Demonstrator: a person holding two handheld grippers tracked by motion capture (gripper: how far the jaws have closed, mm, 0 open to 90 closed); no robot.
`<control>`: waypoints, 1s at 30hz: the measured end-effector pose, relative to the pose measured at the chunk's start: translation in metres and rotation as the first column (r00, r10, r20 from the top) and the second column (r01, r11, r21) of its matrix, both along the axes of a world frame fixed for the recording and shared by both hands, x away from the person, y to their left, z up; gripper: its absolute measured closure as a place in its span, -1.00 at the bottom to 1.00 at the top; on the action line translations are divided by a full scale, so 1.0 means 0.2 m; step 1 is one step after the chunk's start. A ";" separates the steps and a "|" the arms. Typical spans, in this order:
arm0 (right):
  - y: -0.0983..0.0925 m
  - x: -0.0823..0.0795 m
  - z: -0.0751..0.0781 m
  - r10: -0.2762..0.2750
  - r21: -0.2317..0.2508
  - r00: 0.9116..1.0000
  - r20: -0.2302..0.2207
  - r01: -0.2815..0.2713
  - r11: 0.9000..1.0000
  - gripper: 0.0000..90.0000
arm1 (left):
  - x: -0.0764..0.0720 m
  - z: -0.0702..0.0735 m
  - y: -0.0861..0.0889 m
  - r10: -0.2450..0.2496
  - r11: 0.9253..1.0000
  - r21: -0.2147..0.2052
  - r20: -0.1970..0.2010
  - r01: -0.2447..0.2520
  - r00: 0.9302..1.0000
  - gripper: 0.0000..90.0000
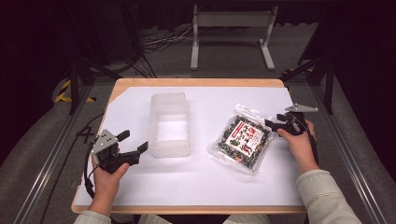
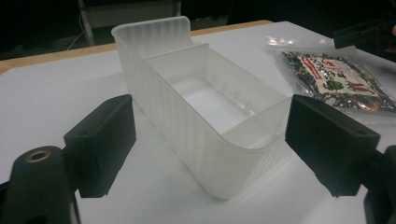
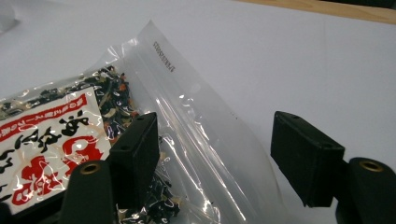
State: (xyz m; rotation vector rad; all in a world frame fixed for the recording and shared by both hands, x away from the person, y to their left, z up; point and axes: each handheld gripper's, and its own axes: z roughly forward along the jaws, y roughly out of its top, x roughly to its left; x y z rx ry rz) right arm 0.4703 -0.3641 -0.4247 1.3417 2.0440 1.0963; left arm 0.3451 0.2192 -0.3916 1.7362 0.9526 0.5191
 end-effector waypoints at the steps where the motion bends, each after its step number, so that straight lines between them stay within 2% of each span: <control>1: 0.00 0.00 0.00 0.001 -0.001 1.000 -0.003 -0.001 1.000 -0.27 | 0.00 0.00 0.00 -0.002 1.000 0.000 -0.002 0.002 1.000 -0.62; 5: -0.01 0.01 -0.02 -0.010 0.028 1.000 -0.028 0.011 1.000 -0.37 | -0.01 0.01 0.00 0.002 1.000 -0.006 0.006 -0.002 1.000 -0.62; 6: -0.01 0.01 -0.02 -0.011 0.054 0.999 -0.043 0.013 0.998 -0.41 | -0.01 0.01 0.01 0.002 1.000 -0.005 0.004 -0.002 1.000 -0.62; 7: -0.01 0.01 -0.02 -0.011 0.054 0.999 -0.043 0.013 0.998 -0.41 | -0.01 0.01 0.01 0.002 1.000 -0.005 0.004 -0.002 1.000 -0.62; 8: -0.01 0.02 -0.03 -0.008 0.083 0.998 -0.061 0.013 0.996 -0.42 | -0.01 0.00 0.01 0.002 1.000 -0.005 0.004 -0.002 1.000 -0.62; 14: -0.02 0.03 -0.06 0.000 0.111 0.994 -0.108 0.012 0.994 -0.45 | 0.00 0.00 0.00 0.001 1.000 0.001 0.000 -0.001 1.000 -0.62; 17: -0.01 0.04 -0.07 0.037 0.148 0.988 -0.148 -0.015 0.989 -0.48 | 0.00 -0.01 0.00 -0.001 1.000 -0.001 -0.004 0.001 1.000 -0.62; 21: 0.01 0.04 -0.08 0.049 0.142 0.987 -0.151 -0.027 0.990 -0.51 | 0.00 -0.01 -0.01 -0.006 1.000 0.004 -0.007 0.006 1.000 -0.62; 25: 0.00 0.03 -0.07 0.058 0.151 0.985 -0.162 -0.034 0.988 -0.37 | 0.00 -0.01 -0.02 -0.012 1.000 0.014 -0.005 0.012 1.000 -0.62; 30: -0.01 0.02 -0.06 0.091 0.111 0.979 -0.180 -0.072 0.991 0.00 | 0.00 -0.01 -0.02 -0.013 1.000 0.015 -0.008 0.013 1.000 -0.62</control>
